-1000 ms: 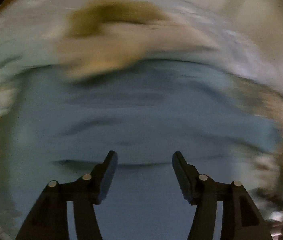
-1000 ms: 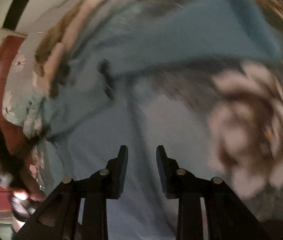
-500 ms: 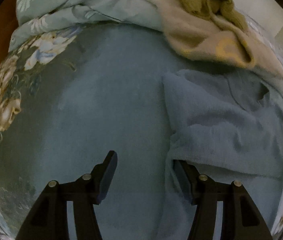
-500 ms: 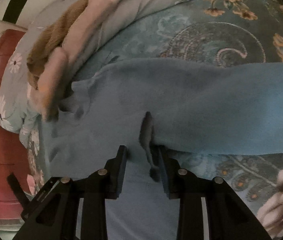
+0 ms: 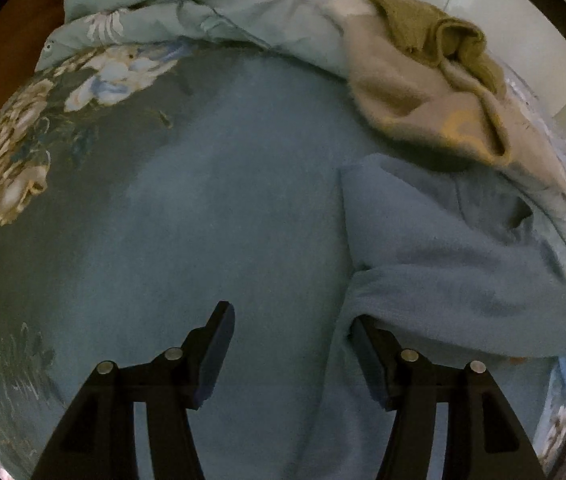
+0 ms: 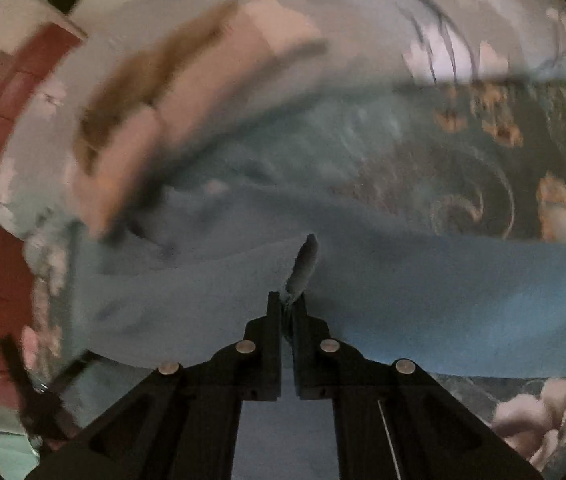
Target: Fold clothes
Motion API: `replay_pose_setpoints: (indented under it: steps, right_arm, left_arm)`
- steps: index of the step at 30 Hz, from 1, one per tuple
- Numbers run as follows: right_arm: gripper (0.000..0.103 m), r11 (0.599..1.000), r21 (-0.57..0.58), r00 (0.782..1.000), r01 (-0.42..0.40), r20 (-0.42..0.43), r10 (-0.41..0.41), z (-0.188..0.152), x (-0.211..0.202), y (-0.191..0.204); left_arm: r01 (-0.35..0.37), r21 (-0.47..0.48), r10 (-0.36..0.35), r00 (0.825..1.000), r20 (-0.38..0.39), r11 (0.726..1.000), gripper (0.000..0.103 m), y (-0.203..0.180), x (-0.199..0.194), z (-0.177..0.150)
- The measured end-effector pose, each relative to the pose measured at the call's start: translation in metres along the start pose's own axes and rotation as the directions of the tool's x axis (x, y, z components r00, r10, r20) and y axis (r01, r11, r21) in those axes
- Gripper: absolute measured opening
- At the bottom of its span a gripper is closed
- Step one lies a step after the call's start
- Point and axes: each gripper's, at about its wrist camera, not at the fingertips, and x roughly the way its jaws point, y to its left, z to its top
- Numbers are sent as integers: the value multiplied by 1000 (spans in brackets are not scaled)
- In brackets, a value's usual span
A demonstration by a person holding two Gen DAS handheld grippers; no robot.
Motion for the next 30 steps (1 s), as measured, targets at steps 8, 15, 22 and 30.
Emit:
replay_pose_setpoints:
  steps: [8,15,22,30]
  right_arm:
    - [18,995,71,998,-64,24,62,-11,-6,-18]
    - [36,970,239,961,42,257,-105,-57,-98,-95]
    - [36,906,305,877,293,290,-382,-29,-160,-148]
    - [36,791,434,875,431,12,-484,-29,-109,-217]
  left_arm:
    - [38,68,-35,999,-40,997,63,-10,-18,-11]
    - [138,24,-136,988,-69,990,63,-11,-49,-22]
    - [147,-15,-147,987,-57,989,63,10,-53,-15]
    - [175,-14,-175,983,-46,985,63,-4,-60,-5]
